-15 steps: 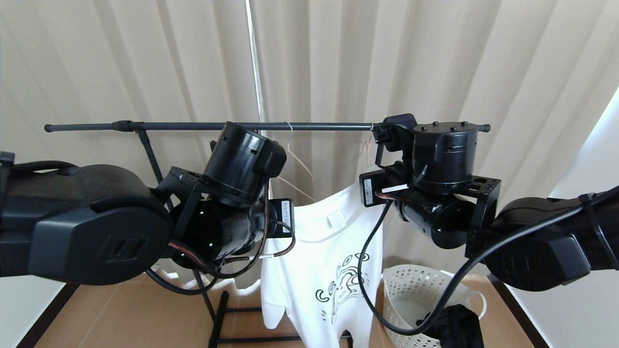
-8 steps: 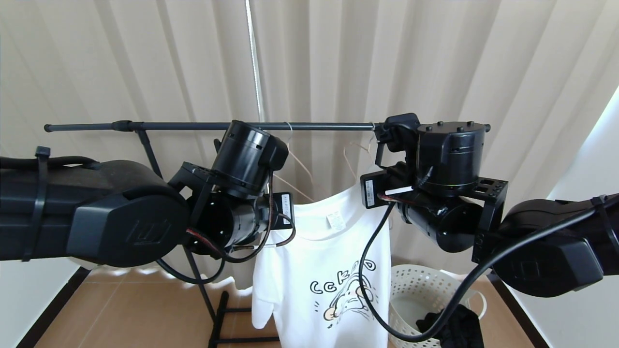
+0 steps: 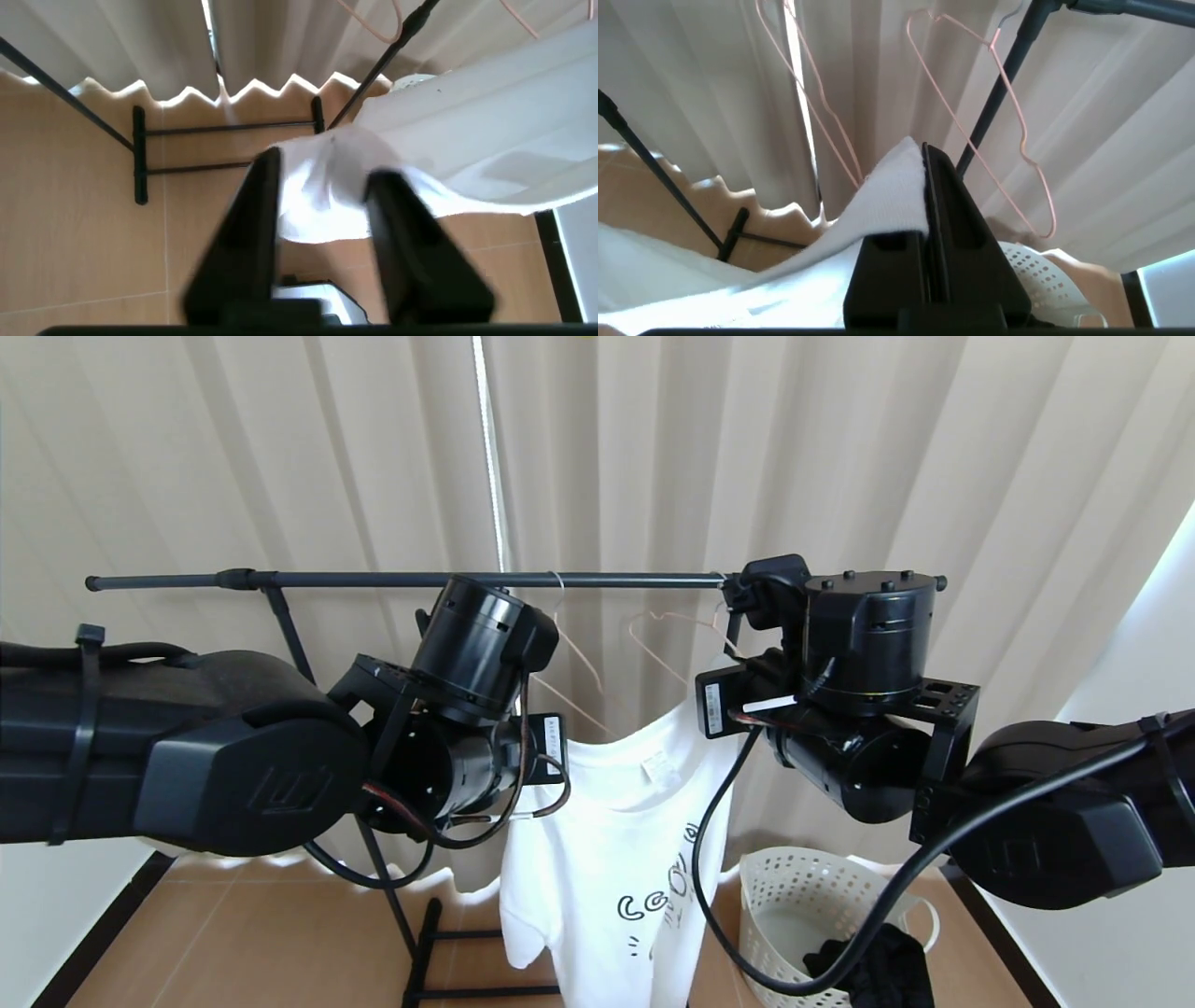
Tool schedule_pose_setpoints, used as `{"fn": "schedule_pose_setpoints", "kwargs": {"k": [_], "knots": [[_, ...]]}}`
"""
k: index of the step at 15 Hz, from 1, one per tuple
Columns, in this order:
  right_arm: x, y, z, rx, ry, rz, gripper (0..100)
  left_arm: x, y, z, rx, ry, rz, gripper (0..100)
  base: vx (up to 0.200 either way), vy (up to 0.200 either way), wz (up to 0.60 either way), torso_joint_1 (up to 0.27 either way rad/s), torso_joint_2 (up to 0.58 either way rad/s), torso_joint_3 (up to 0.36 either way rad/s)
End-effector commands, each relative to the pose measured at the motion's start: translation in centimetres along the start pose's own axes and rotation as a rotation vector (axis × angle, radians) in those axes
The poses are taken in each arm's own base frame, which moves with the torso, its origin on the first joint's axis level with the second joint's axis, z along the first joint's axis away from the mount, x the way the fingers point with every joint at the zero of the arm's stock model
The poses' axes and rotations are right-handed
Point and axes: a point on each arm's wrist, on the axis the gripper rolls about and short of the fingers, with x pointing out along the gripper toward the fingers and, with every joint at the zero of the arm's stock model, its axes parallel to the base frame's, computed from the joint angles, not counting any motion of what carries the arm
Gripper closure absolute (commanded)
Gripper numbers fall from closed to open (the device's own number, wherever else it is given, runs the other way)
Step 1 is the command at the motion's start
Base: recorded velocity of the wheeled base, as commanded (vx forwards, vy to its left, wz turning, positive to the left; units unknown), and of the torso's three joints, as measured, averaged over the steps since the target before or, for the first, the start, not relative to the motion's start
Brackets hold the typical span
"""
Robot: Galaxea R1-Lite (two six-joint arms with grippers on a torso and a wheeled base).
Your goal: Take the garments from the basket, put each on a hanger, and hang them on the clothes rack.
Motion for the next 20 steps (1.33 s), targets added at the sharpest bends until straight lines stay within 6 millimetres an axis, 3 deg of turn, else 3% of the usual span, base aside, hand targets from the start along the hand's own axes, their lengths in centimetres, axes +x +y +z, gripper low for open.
{"fn": "schedule_pose_setpoints", "kwargs": {"k": [1, 10, 16, 20], "knots": [[0.1, 0.0, -0.1, 0.0, 0.001, -0.002, 100, -0.1, 0.0, 0.0, -0.003, -0.002, -0.001, 0, 0.0, 0.0, 0.0, 0.0, 0.0, 0.0], [0.3, -0.5, 0.0, -0.007, 0.002, -0.017, 100, 0.4, 0.5, -1.1, 0.016, 0.036, 0.02, 0, 0.0, 0.0, 0.0, 0.0, 0.0, 0.0], [-0.1, -2.0, -2.0, -0.152, 0.064, -0.038, 100, 2.3, 0.8, -1.4, 0.015, 0.063, 0.057, 0, 0.0, 0.0, 0.0, 0.0, 0.0, 0.0], [-0.3, -2.1, -2.3, -0.174, 0.074, -0.035, 100, 2.8, 0.6, -1.4, 0.009, 0.047, 0.051, 0, 0.0, 0.0, 0.0, 0.0, 0.0, 0.0]]}}
